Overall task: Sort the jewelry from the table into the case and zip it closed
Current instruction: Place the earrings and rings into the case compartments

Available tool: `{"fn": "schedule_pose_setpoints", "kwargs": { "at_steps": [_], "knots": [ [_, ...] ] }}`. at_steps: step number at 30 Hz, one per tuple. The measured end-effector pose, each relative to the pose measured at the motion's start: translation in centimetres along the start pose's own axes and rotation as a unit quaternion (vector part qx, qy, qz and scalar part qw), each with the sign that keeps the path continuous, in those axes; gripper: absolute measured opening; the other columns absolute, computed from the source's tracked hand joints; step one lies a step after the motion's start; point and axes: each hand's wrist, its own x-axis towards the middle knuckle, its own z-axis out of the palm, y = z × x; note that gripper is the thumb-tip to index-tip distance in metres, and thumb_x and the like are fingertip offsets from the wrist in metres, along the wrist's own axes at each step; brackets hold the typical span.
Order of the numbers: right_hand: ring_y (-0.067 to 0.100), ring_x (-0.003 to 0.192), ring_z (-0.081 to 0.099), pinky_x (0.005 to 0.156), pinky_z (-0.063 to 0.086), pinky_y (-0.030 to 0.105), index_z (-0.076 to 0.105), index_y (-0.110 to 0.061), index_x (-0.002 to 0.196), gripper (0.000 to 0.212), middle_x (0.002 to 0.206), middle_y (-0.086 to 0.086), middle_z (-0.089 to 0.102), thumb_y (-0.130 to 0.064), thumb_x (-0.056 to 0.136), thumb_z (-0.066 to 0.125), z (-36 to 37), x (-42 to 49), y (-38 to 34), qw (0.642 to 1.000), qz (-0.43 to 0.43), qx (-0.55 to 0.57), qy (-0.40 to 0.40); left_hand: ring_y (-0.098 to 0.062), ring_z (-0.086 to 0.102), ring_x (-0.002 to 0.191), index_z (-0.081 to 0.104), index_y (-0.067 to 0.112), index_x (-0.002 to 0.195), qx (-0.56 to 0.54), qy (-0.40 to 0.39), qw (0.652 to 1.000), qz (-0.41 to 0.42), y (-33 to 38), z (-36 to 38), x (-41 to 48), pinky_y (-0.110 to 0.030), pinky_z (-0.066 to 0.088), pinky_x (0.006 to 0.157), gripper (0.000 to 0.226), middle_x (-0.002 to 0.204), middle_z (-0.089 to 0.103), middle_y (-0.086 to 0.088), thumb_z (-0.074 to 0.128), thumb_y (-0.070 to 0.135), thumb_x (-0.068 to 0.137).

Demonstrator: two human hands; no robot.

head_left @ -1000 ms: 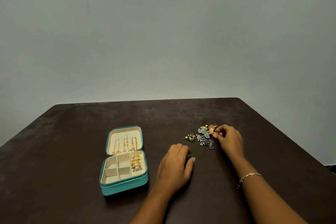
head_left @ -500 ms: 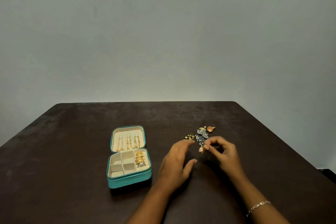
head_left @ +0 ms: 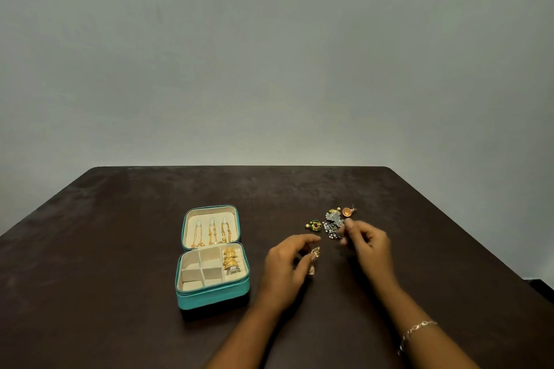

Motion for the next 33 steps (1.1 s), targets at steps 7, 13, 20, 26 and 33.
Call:
{"fn": "schedule_pose_setpoints", "kwargs": {
  "at_steps": [7,13,20,26,33],
  "knots": [
    [0.029,0.114,0.047,0.092,0.038,0.033,0.063,-0.016,0.107,0.027,0.116,0.013,0.054,-0.001,0.088,0.049,-0.3,5.3,3.0,0.972,0.101,-0.203,0.063,0.005,0.057,0.081,0.069,0.012,0.095,-0.032,0.028,0.999,-0.028,-0.3,-0.2,0.1,-0.004,0.039,0.066,0.019,0.084,0.06,0.008,0.057,0.0,0.085],
    [0.028,0.123,0.033,0.099,0.034,0.039,0.051,-0.029,0.126,0.039,0.128,0.011,0.044,-0.012,0.092,0.047,0.4,7.5,3.1,0.929,0.12,-0.349,-0.033,0.004,0.053,0.079,0.063,0.025,0.107,-0.034,0.038,0.998,-0.039,-0.7,0.1,0.3,-0.003,0.037,0.07,0.032,0.081,0.05,0.009,0.048,0.011,0.083],
    [0.03,0.114,0.042,0.089,0.038,0.037,0.066,-0.018,0.085,0.009,0.112,0.011,0.054,-0.014,0.087,0.058,0.4,7.9,3.4,0.94,0.126,-0.317,0.017,0.003,0.054,0.079,0.065,0.019,0.088,-0.036,0.048,0.997,-0.038,-1.1,0.0,0.4,-0.004,0.037,0.069,0.021,0.086,0.055,0.008,0.046,0.01,0.082],
    [0.021,0.087,0.055,0.073,0.04,0.031,0.066,-0.012,0.08,0.004,0.087,0.005,0.065,-0.012,0.084,0.064,-0.6,6.6,3.0,0.98,0.101,-0.165,0.052,0.004,0.054,0.079,0.06,0.023,0.085,-0.042,0.057,0.996,-0.051,-0.9,-0.1,0.4,-0.004,0.038,0.067,0.028,0.087,0.055,0.007,0.049,-0.003,0.086],
    [0.027,0.08,0.066,0.077,0.051,0.043,0.065,-0.013,0.077,0.007,0.077,0.008,0.069,-0.009,0.083,0.065,-2.0,3.6,2.9,0.995,0.096,0.008,0.021,0.001,0.056,0.075,0.053,0.032,0.082,-0.049,0.06,0.993,-0.091,-0.9,0.1,0.9,-0.006,0.04,0.064,0.039,0.086,0.058,0.004,0.048,-0.006,0.088]
  ]
}}
